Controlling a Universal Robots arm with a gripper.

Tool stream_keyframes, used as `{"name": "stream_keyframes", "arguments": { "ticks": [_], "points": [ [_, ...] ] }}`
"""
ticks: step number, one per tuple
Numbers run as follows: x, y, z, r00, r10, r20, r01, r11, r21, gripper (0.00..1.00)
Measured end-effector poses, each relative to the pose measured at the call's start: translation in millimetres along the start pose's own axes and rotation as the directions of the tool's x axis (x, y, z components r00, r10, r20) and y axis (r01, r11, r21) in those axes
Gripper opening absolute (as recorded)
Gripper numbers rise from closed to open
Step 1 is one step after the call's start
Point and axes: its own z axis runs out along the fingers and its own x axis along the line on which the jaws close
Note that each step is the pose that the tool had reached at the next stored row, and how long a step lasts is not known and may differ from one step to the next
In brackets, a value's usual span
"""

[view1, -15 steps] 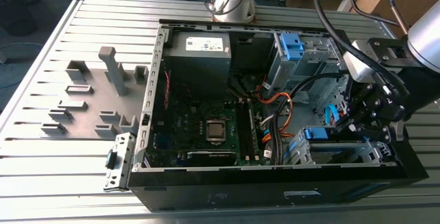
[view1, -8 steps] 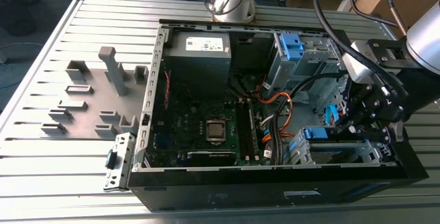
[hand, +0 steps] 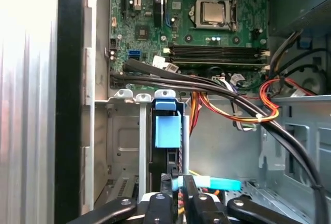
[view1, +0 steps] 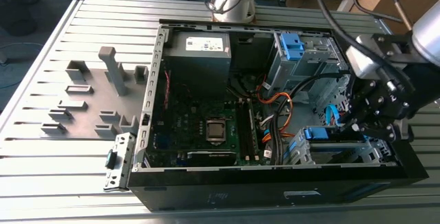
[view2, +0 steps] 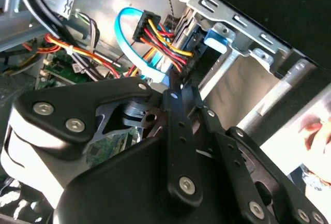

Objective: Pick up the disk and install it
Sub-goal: 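Insert the second disk wire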

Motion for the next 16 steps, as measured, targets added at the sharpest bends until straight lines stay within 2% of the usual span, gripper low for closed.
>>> {"name": "stream_keyframes", "arguments": {
  "ticks": [2, 5, 7, 8, 9, 12, 16],
  "points": [
    [-0.4, 0.2, -6.9, 1.0000, 0.000, 0.0000, 0.000, 1.0000, 0.0000, 0.23],
    [-0.7, 0.2, -7.0, 1.0000, -0.001, 0.0031, 0.001, 1.0000, -0.0006, 0.23],
    [-0.7, 0.1, -6.3, 0.9999, -0.001, 0.0131, 0.001, 1.0000, -0.0019, 0.22],
    [-0.7, 0.0, -5.5, 0.9998, -0.002, 0.0184, 0.002, 1.0000, -0.0028, 0.10],
    [-0.7, -0.1, -4.3, 0.9998, -0.002, 0.0211, 0.002, 1.0000, -0.0038, 0.10],
    [-0.4, -0.5, 0.2, 0.9998, -0.001, 0.0222, 0.001, 1.0000, -0.0076, 0.11],
    [0.8, -0.7, 1.6, 0.9998, -0.001, 0.0215, 0.001, 1.0000, -0.0095, 0.11]
  ]
}}
